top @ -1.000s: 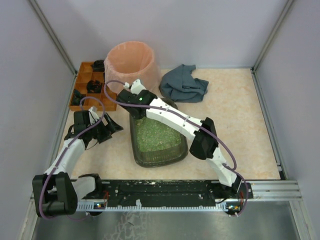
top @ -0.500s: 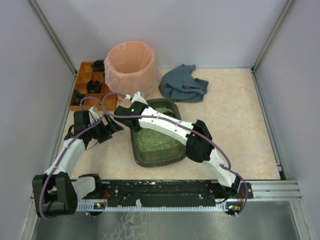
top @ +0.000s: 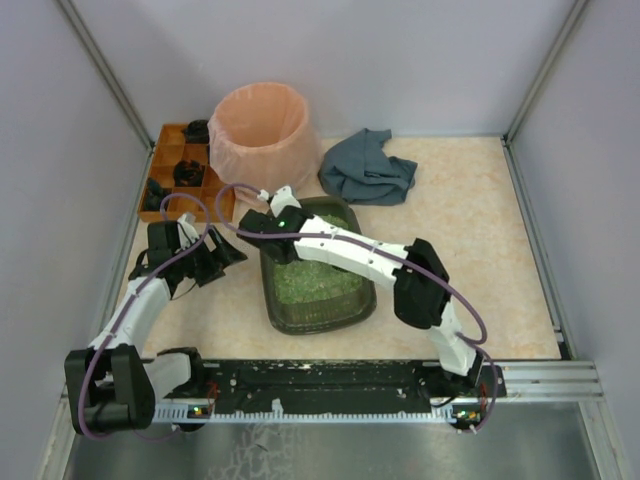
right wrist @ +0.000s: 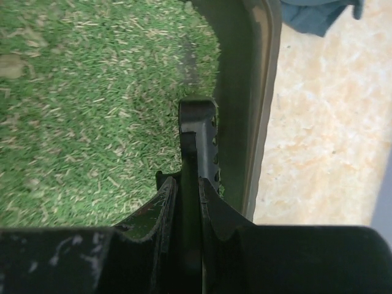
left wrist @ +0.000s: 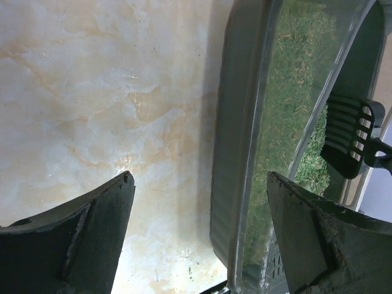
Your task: Clean the litter box
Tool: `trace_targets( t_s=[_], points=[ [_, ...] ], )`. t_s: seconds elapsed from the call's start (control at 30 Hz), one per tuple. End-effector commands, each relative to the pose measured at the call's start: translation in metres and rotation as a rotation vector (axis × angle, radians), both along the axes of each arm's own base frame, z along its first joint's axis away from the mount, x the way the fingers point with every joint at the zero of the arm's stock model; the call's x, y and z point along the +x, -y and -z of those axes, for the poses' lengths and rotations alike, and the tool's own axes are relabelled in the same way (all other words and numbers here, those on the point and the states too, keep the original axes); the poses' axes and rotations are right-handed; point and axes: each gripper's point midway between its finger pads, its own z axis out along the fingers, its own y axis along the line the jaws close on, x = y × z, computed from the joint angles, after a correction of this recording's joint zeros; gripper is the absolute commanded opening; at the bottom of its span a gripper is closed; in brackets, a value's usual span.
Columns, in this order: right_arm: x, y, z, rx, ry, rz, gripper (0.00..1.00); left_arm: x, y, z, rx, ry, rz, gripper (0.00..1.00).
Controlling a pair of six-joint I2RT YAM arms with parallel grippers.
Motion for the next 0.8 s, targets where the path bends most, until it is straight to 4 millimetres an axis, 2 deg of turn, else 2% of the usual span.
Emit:
trace_targets(
  t_s=[0.0,0.1,0.2,0.27,0.43,0.6,0.77],
  points=[
    [-0.009,-0.061,-0.045,0.442,-0.029,-0.105,0.00,0.003,0.000,-0.004,0.001,0.037,0.018,0.93],
    [-0.007,-0.065,-0.067,0.527,0.005,-0.139,0.00,0.003,0.001,-0.004,0.002,0.038,0.020,0.93],
    [-0.002,-0.060,-0.091,0.582,0.050,-0.146,0.00,0.003,0.001,-0.004,0.001,0.037,0.022,0.92],
    [-0.001,-0.051,-0.108,0.618,0.080,-0.149,0.00,0.003,0.001,-0.003,0.000,0.037,0.023,0.92],
    [0.007,-0.014,-0.137,0.674,0.150,-0.137,0.00,0.003,0.001,-0.004,-0.001,0.039,0.024,0.92],
    [0.010,0.013,-0.145,0.642,0.217,-0.228,0.00,0.004,0.004,-0.007,-0.008,0.063,0.049,0.92],
    [0.004,0.015,-0.142,0.540,0.231,-0.457,0.00,0.004,0.007,-0.012,-0.007,0.088,0.062,0.91]
  ],
)
